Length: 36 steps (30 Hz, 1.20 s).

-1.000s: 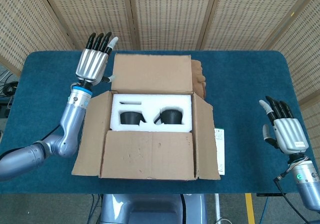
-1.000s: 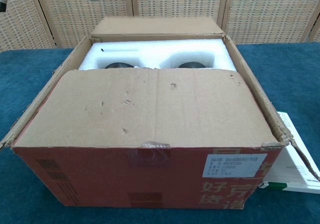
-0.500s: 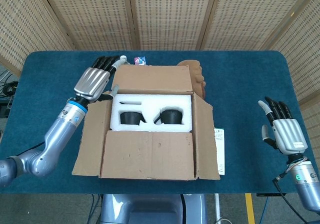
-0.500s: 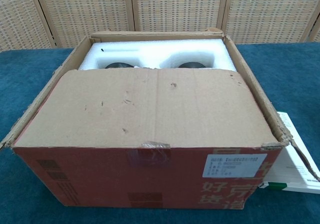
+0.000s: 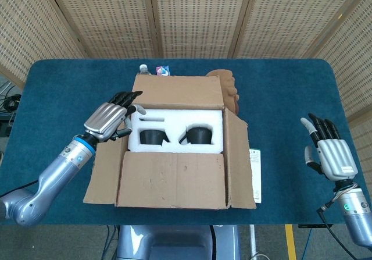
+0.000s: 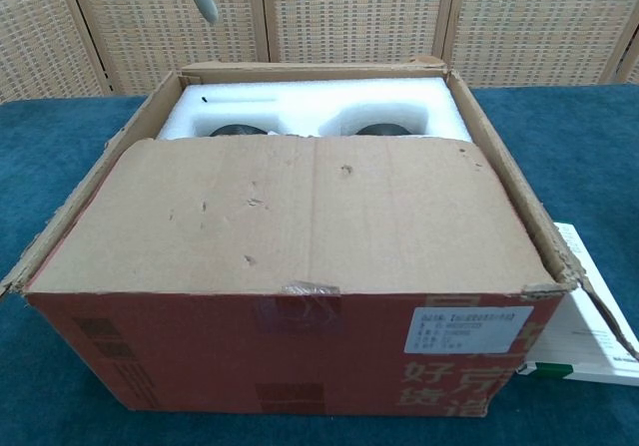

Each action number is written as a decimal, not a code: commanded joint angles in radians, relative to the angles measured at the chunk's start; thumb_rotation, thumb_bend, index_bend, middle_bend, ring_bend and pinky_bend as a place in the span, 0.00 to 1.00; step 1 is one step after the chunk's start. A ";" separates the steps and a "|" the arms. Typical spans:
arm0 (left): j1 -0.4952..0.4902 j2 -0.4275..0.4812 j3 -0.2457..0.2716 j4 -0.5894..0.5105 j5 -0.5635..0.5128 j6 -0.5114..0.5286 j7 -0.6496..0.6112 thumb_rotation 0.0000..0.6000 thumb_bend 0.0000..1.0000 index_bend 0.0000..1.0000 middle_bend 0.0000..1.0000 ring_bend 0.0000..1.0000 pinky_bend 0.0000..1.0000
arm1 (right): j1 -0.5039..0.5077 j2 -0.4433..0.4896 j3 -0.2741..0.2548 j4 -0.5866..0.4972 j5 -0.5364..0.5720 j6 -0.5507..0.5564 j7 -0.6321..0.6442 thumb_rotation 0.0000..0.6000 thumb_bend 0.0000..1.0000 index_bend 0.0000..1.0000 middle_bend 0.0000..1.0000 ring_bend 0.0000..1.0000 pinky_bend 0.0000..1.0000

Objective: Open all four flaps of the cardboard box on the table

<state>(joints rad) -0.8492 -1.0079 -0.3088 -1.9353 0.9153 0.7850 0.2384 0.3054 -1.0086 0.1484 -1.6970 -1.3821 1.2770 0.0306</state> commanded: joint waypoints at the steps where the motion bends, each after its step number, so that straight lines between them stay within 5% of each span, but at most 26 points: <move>1: 0.007 0.002 0.027 -0.011 0.045 -0.009 -0.003 0.30 1.00 0.30 0.00 0.00 0.00 | -0.002 0.000 -0.001 0.000 0.001 0.002 0.001 1.00 0.72 0.02 0.00 0.00 0.00; 22: -0.012 -0.036 0.158 -0.040 0.097 -0.038 0.034 0.29 1.00 0.35 0.00 0.00 0.00 | -0.007 -0.001 -0.002 0.000 0.009 -0.003 -0.001 1.00 0.72 0.02 0.00 0.00 0.00; 36: -0.038 -0.013 0.173 -0.079 0.066 -0.060 0.004 0.29 0.97 0.35 0.00 0.00 0.00 | -0.011 -0.006 -0.001 0.005 0.013 -0.001 -0.002 1.00 0.72 0.02 0.00 0.00 0.00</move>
<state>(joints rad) -0.8856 -1.0336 -0.1293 -2.0048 0.9849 0.7326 0.2594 0.2941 -1.0150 0.1470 -1.6919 -1.3695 1.2758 0.0286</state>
